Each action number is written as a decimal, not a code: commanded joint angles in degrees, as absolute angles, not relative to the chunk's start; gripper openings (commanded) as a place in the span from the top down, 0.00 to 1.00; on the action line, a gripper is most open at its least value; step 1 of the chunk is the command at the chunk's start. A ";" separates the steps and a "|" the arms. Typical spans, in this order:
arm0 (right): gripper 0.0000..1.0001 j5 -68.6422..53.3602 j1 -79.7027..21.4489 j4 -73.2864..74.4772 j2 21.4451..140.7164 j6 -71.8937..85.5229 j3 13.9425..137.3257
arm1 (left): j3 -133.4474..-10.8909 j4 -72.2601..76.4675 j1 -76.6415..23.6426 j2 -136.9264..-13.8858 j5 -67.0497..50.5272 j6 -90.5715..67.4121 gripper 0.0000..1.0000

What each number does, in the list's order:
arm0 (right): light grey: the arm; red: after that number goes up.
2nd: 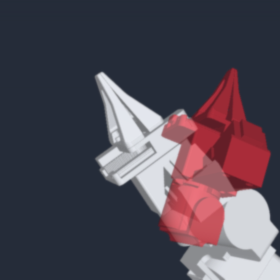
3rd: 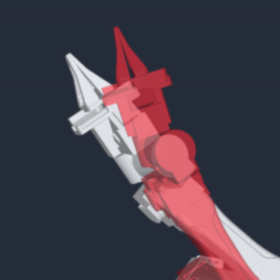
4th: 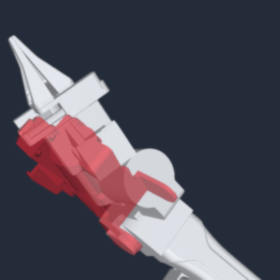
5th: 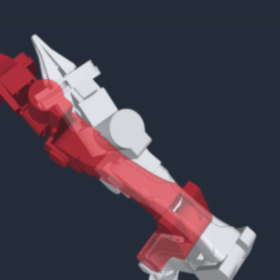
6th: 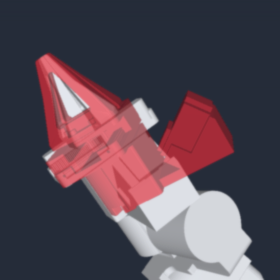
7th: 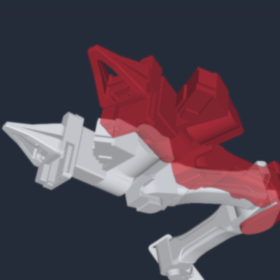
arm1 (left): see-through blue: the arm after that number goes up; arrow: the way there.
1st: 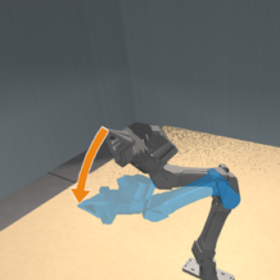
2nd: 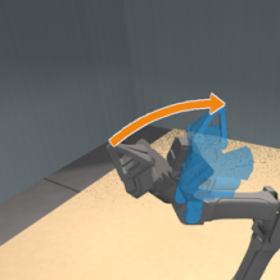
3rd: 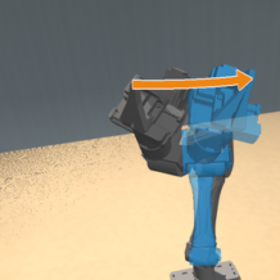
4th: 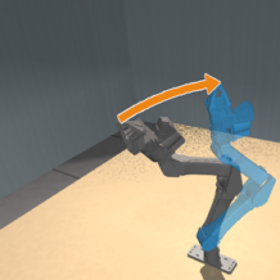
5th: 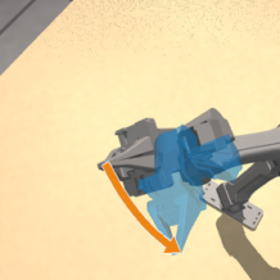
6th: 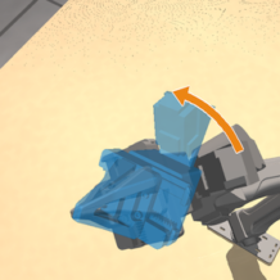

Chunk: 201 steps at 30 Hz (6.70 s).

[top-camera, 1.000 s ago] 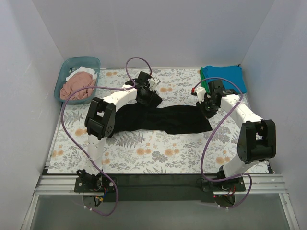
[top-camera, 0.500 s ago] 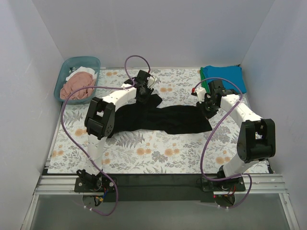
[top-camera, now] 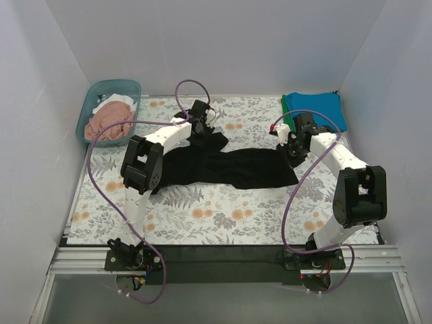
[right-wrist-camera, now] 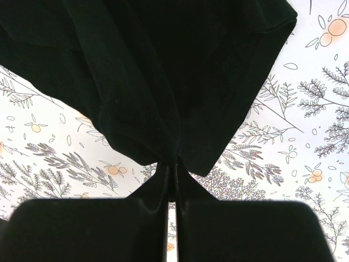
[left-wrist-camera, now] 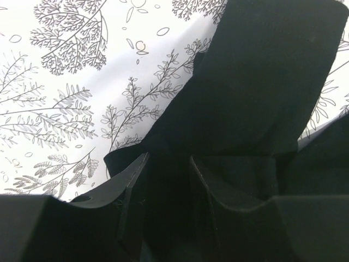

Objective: Fold and stack the t-shirts
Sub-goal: Flatten the tshirt out, then fold the tshirt

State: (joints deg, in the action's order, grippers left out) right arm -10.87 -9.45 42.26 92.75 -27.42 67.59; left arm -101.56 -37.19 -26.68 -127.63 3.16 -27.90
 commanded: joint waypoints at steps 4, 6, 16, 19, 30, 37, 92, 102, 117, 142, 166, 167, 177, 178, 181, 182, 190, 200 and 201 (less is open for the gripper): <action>0.99 -11.78 -9.14 42.19 92.90 -28.13 68.12 | -103.27 -38.23 -25.93 -128.49 4.30 -27.60 0.71; 0.99 -11.69 -9.05 42.27 92.81 -28.13 67.94 | -103.88 -38.76 -25.49 -129.37 4.74 -27.86 0.78; 0.99 -11.60 -8.96 42.28 92.64 -28.21 68.20 | -106.00 -39.11 -23.12 -124.55 6.33 -26.81 1.00; 0.99 -11.60 -8.88 42.19 92.29 -28.21 68.29 | -106.26 -39.46 -21.98 -121.48 5.01 -26.46 1.00; 0.99 -11.34 -8.79 42.45 90.62 -27.95 70.22 | -107.23 -40.26 -15.48 -111.28 -4.65 -29.18 1.00; 0.99 -10.46 -7.56 42.28 87.10 -27.07 77.95 | -111.70 -37.98 -8.97 -100.39 -9.49 -31.90 1.00; 0.99 6.42 -5.01 14.25 52.73 -30.94 104.51 | -111.65 -14.77 2.11 -55.02 5.62 -26.98 1.00; 0.99 1.06 -5.10 6.51 57.21 -29.45 83.60 | -89.23 -9.59 2.11 -56.86 1.68 -27.33 1.00; 0.99 -5.10 -5.18 -2.90 86.99 -29.27 72.59 | -67.75 5.27 1.50 -83.83 -7.38 -29.44 1.00; 0.99 -5.18 -4.31 2.28 105.91 -33.30 83.85 | -66.36 -16.49 -14.05 -80.96 7.65 -29.16 1.00; 0.99 -9.50 1.41 9.49 104.50 -47.10 76.73 | -55.28 -39.90 -27.60 -72.15 -11.34 -35.07 1.00; 0.99 -8.80 1.41 9.58 104.68 -47.46 76.55 | -55.02 -40.16 -27.60 -72.51 -11.60 -34.81 1.00; 0.72 -6.07 1.58 13.35 106.96 -50.62 76.81 | -55.89 -46.83 -27.34 -71.28 -18.28 -29.53 0.85; 0.61 -6.15 1.76 13.88 106.44 -50.71 77.08 | -56.25 -46.85 -25.07 -70.58 -19.85 -30.23 0.72; 0.30 -7.38 2.20 16.78 105.03 -50.45 77.95 | -58.08 -47.28 -17.78 -69.78 -26.95 -30.32 0.60; 0.24 -8.69 2.20 18.35 104.16 -50.10 78.57 | -58.79 -47.89 -14.97 -70.48 -28.37 -29.71 0.59; 0.34 -12.22 0.36 30.31 104.50 -44.04 84.82 | -55.73 -44.83 -2.82 -79.16 -21.37 -30.58 0.69; 0.71 -3.70 -4.66 32.08 108.45 -42.98 76.21 | -55.64 -38.68 -0.53 -92.28 -15.03 -34.01 0.80; 0.72 -2.82 -4.66 32.25 109.07 -42.98 74.90 | -55.72 -37.80 -0.61 -94.90 -14.07 -34.36 0.81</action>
State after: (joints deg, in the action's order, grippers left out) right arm -7.05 -5.52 30.37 107.09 -43.70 77.73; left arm -56.45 -41.06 -0.58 -92.47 -17.17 -32.93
